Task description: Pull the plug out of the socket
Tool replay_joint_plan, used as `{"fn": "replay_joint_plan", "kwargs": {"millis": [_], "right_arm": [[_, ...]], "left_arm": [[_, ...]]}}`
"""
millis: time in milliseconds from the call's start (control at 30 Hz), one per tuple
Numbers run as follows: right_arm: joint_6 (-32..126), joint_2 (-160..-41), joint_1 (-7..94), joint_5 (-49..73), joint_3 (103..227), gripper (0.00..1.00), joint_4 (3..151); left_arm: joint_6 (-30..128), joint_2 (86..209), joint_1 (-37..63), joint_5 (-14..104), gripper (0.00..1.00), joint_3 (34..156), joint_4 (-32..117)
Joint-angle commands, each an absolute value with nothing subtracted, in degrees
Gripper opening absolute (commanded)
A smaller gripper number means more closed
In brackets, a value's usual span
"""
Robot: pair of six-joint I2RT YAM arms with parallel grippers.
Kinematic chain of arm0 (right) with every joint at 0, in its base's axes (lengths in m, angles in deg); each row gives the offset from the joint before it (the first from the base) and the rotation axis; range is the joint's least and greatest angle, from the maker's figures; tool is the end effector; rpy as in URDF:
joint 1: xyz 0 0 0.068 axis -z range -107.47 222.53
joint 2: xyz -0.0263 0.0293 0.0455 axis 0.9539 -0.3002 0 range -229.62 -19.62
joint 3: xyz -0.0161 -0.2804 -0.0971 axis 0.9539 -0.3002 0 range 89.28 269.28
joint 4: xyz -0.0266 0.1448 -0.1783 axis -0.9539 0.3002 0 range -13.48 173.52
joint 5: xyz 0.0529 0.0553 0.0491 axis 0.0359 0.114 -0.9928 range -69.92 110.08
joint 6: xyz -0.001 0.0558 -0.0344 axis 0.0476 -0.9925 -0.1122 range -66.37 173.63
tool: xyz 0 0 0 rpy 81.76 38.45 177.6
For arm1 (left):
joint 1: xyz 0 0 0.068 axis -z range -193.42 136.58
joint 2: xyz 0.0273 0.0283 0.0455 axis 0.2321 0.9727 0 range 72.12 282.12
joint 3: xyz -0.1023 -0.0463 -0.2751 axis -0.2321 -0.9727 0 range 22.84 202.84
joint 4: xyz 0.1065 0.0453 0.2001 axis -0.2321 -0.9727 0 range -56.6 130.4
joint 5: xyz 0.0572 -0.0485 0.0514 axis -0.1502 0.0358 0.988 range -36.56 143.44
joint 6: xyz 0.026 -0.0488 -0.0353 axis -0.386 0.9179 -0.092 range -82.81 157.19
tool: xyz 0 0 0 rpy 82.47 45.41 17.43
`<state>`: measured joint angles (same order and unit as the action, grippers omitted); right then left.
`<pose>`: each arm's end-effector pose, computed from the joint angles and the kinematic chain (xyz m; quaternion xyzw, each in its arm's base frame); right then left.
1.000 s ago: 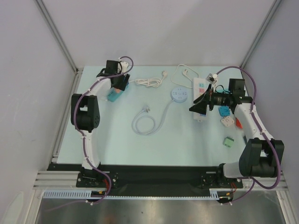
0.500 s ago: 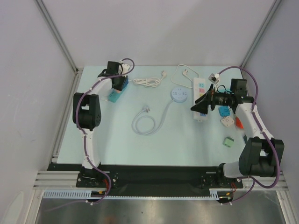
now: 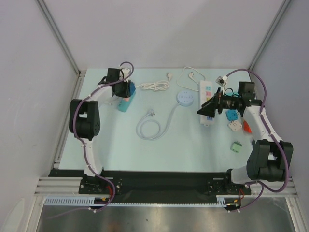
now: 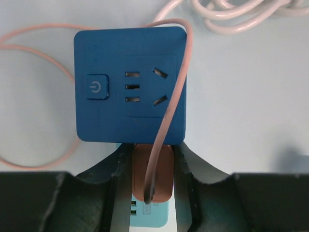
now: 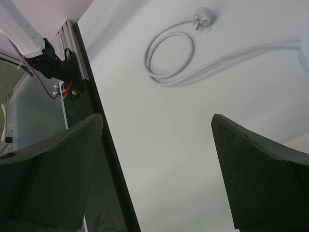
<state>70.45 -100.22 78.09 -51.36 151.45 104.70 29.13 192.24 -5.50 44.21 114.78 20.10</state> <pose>0.2590 0.0240 0.3229 -0.2888 0.7295 0.4739 0.3997 0.4578 -0.0721 0.2225 0.1578 0.9190 -0.0748 0.3534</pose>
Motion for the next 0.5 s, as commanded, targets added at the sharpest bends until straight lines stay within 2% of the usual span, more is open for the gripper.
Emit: {"fn": "replay_joint_plan", "kwargs": {"millis": [0,300,400,467], "right_arm": [[66.73,-101.88,76.76,-52.52,152.74,0.99,101.49],[56.72,-105.58,66.48,-44.35,150.27,0.97,93.84],[49.52,-106.1,62.78,-37.25,148.61,0.98,88.84],[40.59,-106.72,59.81,-32.33,146.67,1.0,82.95]], "left_arm": [[44.43,181.22,-4.98,31.24,0.0,110.48,29.66],[74.53,169.51,-0.34,24.44,0.0,88.42,52.86],[79.28,166.09,4.31,27.41,0.0,83.23,57.88],[82.95,163.89,8.87,33.97,0.0,81.21,58.33]]}}
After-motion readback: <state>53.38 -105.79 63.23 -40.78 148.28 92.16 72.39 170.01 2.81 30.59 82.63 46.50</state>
